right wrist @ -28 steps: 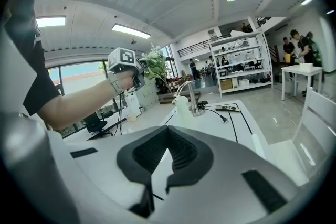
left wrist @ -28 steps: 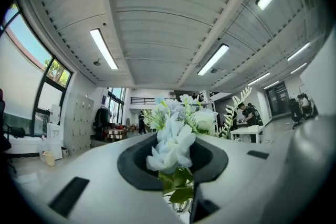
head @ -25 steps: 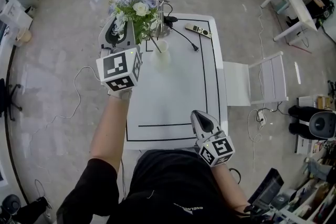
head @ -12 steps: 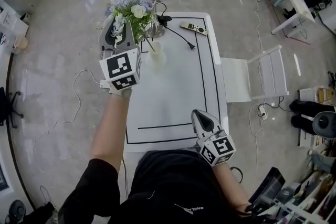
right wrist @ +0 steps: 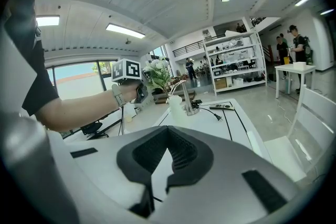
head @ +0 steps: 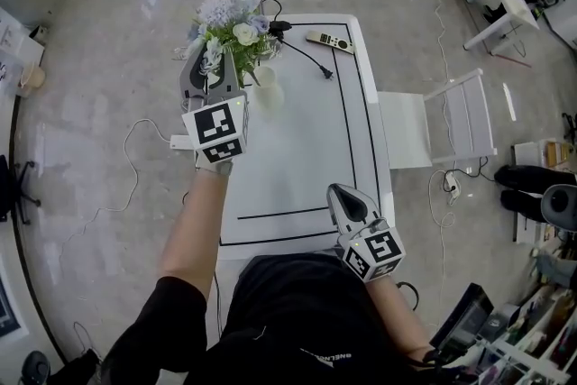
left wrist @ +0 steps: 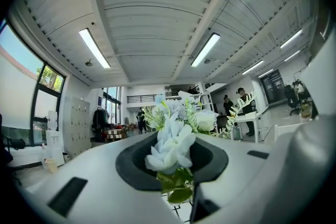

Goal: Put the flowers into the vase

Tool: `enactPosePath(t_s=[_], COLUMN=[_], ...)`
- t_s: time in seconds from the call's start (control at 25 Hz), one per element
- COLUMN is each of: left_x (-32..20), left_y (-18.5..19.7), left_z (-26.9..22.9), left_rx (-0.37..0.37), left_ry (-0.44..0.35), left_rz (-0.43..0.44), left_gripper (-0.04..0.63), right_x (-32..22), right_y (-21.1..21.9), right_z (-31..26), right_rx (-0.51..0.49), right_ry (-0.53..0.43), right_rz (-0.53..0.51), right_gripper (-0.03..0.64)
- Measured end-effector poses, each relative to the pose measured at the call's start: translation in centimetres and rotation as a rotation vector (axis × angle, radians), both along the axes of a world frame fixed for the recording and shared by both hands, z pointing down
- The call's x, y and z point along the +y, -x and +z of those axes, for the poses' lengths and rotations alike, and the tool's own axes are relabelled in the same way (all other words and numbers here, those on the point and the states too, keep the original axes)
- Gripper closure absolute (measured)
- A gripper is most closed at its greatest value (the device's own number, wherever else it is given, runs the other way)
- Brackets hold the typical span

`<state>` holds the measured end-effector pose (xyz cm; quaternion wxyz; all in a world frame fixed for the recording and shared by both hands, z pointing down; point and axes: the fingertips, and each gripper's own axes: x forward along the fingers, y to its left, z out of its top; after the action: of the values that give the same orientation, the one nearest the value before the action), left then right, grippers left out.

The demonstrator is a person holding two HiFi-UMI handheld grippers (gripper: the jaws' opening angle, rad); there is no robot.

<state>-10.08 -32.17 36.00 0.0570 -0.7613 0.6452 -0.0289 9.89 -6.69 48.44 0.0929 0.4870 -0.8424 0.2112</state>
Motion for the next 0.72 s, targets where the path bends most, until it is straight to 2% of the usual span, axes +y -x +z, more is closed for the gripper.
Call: enactPosePath(t_s=[0.24, 0.72], left_x=[0.6, 2.0], left_y=[-0.9, -3.9], left_z=[2.3, 5.3], left_rx=[0.003, -0.061], left_ry=[0.023, 0.074], left_rz=[0.021, 0.111], left_gripper=[0.494, 0.483], right_x=[0.0, 0.4], right_y=[-0.2, -0.3], right_z=[0.3, 0.4], right_rx=[0.007, 0.009], right_ry=[0.003, 0.002], right_rz=[0.005, 0.007], right_gripper=[0.615, 0.616])
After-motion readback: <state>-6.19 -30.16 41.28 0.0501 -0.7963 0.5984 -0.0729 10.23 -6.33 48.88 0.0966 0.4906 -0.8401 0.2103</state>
